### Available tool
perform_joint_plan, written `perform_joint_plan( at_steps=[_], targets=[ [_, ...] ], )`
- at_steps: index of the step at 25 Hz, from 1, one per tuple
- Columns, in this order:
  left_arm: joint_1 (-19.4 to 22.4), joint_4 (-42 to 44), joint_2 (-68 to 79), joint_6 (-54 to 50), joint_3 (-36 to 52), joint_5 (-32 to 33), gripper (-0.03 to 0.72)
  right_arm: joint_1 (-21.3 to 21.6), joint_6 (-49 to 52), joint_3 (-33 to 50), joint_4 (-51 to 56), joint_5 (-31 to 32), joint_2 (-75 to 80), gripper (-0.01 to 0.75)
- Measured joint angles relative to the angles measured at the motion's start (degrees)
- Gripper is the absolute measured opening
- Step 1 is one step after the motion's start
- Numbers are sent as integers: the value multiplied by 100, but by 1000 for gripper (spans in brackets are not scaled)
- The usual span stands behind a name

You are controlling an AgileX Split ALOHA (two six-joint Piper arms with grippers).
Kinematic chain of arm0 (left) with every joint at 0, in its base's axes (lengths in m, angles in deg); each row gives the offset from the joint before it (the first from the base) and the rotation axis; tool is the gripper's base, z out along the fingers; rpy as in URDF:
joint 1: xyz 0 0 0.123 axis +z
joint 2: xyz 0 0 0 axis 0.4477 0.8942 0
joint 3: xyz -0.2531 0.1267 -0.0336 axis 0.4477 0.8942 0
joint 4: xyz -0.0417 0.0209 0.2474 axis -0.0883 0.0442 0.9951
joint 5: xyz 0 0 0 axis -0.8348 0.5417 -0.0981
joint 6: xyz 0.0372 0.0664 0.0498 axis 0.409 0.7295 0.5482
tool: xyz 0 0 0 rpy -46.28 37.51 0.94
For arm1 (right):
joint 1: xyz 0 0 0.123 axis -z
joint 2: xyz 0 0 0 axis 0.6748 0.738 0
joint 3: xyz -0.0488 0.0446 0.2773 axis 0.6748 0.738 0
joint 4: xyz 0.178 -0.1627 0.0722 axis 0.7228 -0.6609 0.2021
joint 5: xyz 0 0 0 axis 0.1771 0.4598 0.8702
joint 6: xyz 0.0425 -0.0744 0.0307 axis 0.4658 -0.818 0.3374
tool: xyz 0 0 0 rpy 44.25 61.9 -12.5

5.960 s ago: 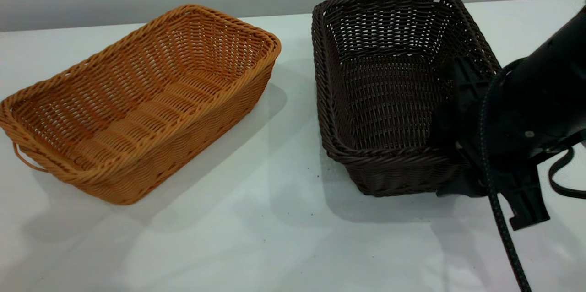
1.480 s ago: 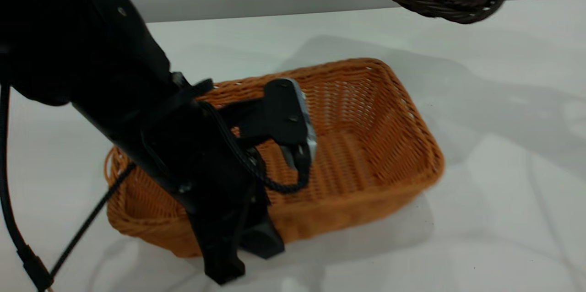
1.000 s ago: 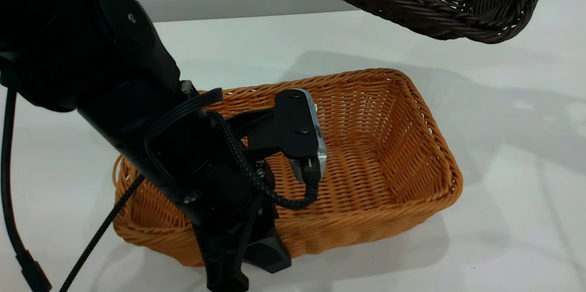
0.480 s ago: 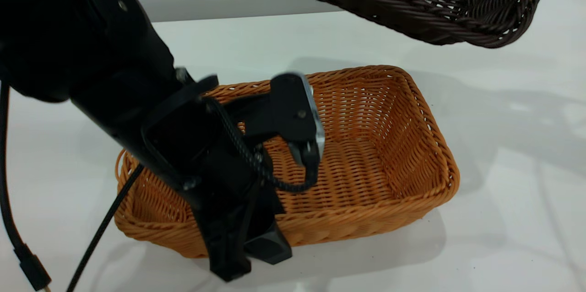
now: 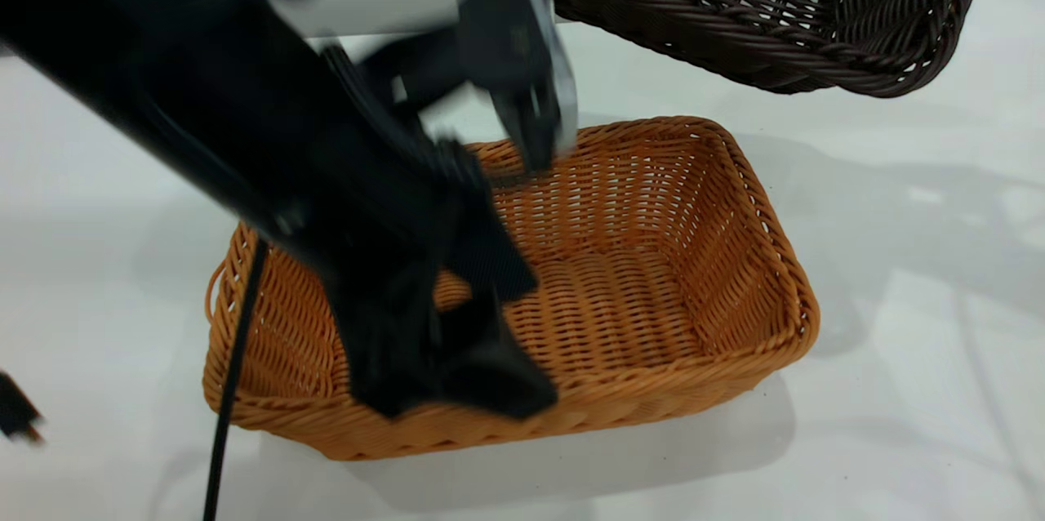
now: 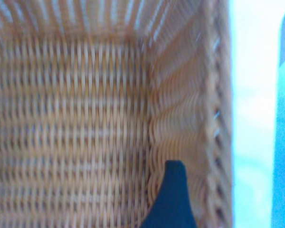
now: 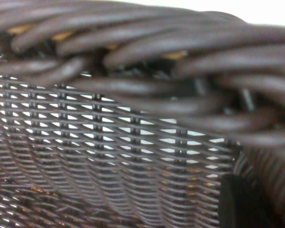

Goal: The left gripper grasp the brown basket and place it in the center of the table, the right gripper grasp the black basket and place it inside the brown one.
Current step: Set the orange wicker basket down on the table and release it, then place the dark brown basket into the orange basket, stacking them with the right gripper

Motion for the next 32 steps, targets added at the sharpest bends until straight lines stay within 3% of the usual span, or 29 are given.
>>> perform_joint_plan(
  at_steps=[5,10,16,22,32],
  targets=[
    [-251,-16,-1036,-160,0,247,561,0,6,0,0,143,0,122],
    [-514,-87,-2239,-533,-84,-227,561,-10,-34,0,-47,546,0,122],
    [-520,-267,-3271,-822,-509,-833,561,-119,-196,-75,-251,1456,133,122],
    [-520,-250,-3308,-817,-916,-872,561,-772,-20,-528,-726,2243,502,122],
    [-520,-219,-3308,-759,-933,-886,561,-1857,988,-1272,-1567,2182,1239,122]
  ],
)
